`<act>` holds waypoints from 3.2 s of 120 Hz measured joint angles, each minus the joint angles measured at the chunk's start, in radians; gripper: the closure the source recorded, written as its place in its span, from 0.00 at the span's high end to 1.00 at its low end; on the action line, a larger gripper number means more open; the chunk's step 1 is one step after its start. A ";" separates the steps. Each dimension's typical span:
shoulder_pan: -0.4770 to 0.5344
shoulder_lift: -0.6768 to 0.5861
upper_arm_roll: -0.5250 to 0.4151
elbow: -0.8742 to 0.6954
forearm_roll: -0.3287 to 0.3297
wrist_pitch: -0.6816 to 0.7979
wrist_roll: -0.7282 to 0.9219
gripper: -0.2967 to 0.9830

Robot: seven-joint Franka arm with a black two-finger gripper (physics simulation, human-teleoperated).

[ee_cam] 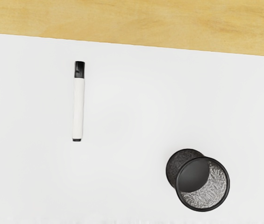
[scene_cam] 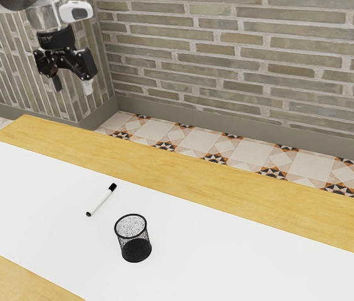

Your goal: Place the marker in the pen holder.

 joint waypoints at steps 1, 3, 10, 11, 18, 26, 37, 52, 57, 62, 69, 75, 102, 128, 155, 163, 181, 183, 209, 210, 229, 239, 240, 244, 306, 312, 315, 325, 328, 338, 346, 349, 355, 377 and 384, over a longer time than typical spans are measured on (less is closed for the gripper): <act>-0.020 -0.010 0.021 -0.014 0.000 0.003 -0.001 0.77; -0.053 -0.026 0.056 -0.037 0.001 0.008 -0.002 0.77; -0.123 -0.053 0.122 -0.079 0.007 0.023 -0.006 0.77; -0.130 -0.052 0.127 -0.082 0.008 0.025 -0.006 0.77; -0.160 -0.025 0.147 -0.137 0.015 0.053 -0.011 0.77; -0.184 0.030 0.161 -0.204 0.020 0.097 -0.016 0.77; -0.185 0.112 0.180 -0.292 0.020 0.167 -0.022 0.77; -0.150 0.149 0.185 -0.432 0.014 0.294 -0.029 0.77; -0.146 0.156 0.185 -0.465 0.013 0.333 -0.032 0.77; -0.139 0.165 0.186 -0.500 0.012 0.374 -0.033 0.77; -0.129 0.187 0.186 -0.521 0.012 0.430 -0.036 0.77; -0.122 0.209 0.185 -0.527 0.011 0.476 -0.037 0.77; -0.104 0.288 0.184 -0.535 0.016 0.645 -0.019 0.71; -0.101 0.324 0.181 -0.562 0.044 0.732 0.020 0.56; -0.090 0.329 0.180 -0.600 0.050 0.794 0.049 0.44; -0.082 0.331 0.178 -0.602 0.051 0.804 0.055 0.42; -0.071 0.335 0.170 -0.608 0.052 0.817 0.070 0.38; -0.070 0.335 0.170 -0.608 0.052 0.818 0.072 0.38; -0.062 0.345 0.169 -0.609 0.051 0.825 0.092 0.32; -0.061 0.346 0.169 -0.609 0.051 0.825 0.093 0.32; -0.054 0.349 0.168 -0.609 0.047 0.827 0.103 0.26; -0.049 0.353 0.168 -0.608 0.045 0.827 0.107 0.25; -0.049 0.354 0.168 -0.608 0.045 0.827 0.107 0.25; -0.048 0.355 0.168 -0.608 0.045 0.827 0.108 0.24; -0.290 0.023 0.173 -0.563 0.081 0.562 0.096 0.19; -0.355 -0.038 0.170 -0.575 0.090 0.510 0.091 0.19; -0.388 -0.066 0.169 -0.593 0.091 0.488 0.088 0.19; -0.421 -0.151 0.164 -0.668 0.093 0.430 0.074 0.19; -0.411 -0.165 0.163 -0.681 0.093 0.415 0.070 0.19; -0.394 -0.183 0.161 -0.721 0.090 0.375 0.058 0.19; -0.394 -0.187 0.158 -0.746 0.084 0.351 0.049 0.19; -0.394 -0.188 0.152 -0.750 0.081 0.344 0.046 0.19; -0.397 -0.196 0.138 -0.754 0.077 0.333 0.041 0.19; -0.398 -0.124 0.127 -0.700 0.071 0.310 0.024 0.20; -0.384 -0.094 0.130 -0.686 0.070 0.306 0.020 0.20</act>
